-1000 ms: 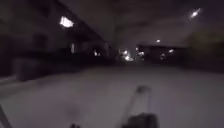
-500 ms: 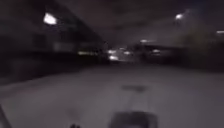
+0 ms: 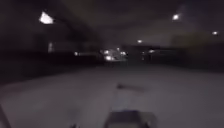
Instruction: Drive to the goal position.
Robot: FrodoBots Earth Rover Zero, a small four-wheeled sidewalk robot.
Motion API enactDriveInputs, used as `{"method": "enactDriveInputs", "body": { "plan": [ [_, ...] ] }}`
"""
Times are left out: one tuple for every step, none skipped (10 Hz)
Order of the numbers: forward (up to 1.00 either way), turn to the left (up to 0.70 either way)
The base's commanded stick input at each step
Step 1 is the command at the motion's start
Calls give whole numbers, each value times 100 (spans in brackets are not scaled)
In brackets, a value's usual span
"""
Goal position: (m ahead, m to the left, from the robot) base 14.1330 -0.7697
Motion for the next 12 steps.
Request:
{"method": "enactDriveInputs", "body": {
  "plan": [
    [50,0],
    [50,0],
    [50,0],
    [50,0],
    [50,0],
    [50,0],
    [50,0],
    [50,0],
    [50,0],
    [50,0],
    [50,0],
    [50,0]
  ]
}}
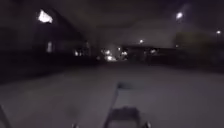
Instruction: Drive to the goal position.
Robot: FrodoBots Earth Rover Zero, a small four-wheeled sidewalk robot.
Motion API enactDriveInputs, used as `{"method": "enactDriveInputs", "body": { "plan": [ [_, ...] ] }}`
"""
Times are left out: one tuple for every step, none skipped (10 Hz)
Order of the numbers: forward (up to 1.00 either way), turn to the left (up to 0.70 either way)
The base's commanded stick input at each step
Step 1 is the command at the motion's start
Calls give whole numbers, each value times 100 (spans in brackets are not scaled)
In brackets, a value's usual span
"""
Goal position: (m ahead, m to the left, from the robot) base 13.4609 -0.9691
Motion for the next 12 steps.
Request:
{"method": "enactDriveInputs", "body": {
  "plan": [
    [50,0],
    [50,0],
    [50,0],
    [50,0],
    [50,0],
    [50,0],
    [50,0],
    [50,0],
    [50,0],
    [50,0],
    [50,0],
    [50,0]
  ]
}}
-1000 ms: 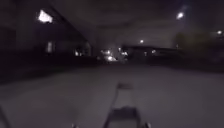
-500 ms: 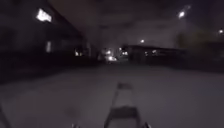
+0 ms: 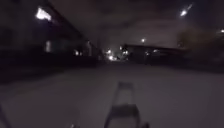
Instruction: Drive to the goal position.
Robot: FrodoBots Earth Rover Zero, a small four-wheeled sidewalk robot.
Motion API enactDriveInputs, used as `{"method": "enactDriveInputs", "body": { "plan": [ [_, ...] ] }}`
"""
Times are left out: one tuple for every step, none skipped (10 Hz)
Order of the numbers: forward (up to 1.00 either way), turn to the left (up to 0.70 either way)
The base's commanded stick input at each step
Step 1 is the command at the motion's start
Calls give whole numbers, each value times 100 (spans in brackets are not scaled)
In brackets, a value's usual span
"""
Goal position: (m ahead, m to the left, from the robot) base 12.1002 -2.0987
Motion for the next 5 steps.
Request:
{"method": "enactDriveInputs", "body": {
  "plan": [
    [50,0],
    [50,0],
    [50,0],
    [50,0],
    [50,0]
  ]
}}
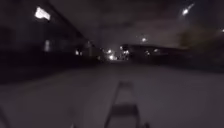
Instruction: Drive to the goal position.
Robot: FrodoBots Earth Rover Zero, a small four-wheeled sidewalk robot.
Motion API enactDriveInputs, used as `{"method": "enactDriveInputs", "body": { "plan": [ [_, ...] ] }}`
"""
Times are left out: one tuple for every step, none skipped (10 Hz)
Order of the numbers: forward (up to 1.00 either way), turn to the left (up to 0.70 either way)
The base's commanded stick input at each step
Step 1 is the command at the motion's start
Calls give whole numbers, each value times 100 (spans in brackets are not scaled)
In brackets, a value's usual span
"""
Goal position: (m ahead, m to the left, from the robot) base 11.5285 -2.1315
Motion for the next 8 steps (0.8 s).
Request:
{"method": "enactDriveInputs", "body": {
  "plan": [
    [50,0],
    [50,0],
    [50,0],
    [50,0],
    [50,0],
    [50,0],
    [50,0],
    [50,0]
  ]
}}
